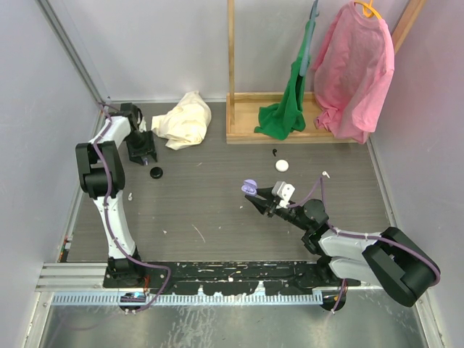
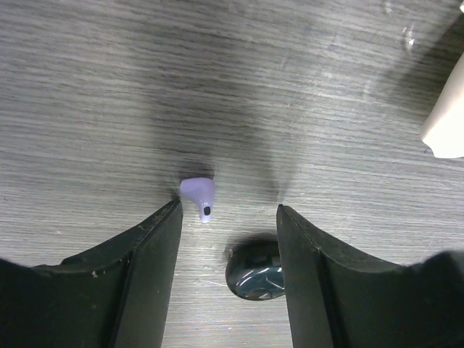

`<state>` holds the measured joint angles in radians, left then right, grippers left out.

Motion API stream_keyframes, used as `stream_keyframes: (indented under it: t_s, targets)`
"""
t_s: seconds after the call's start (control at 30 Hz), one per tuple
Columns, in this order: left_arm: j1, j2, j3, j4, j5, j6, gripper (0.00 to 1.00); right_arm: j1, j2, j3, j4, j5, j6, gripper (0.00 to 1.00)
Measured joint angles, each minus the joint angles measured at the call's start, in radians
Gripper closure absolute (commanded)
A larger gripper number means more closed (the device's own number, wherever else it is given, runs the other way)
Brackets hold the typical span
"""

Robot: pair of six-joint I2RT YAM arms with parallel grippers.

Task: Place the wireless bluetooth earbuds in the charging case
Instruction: Pick up the earbud from the center of the board.

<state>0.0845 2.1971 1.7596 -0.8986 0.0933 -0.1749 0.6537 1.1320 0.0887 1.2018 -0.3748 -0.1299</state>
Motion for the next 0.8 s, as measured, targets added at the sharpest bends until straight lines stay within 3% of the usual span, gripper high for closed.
stream_keyframes:
  t_s: [0.43,0.8]
  targets:
    - [0.0,0.0,0.005,-0.02,-0.037,-0.02,0.45,0.0,0.0,0.0,-0.007,0.0,0.0,0.99]
    - [0.0,0.0,0.071,-0.018,-0.06,-0.024,0.57,0.0,0.0,0.0,-0.007,0.0,0.0,0.99]
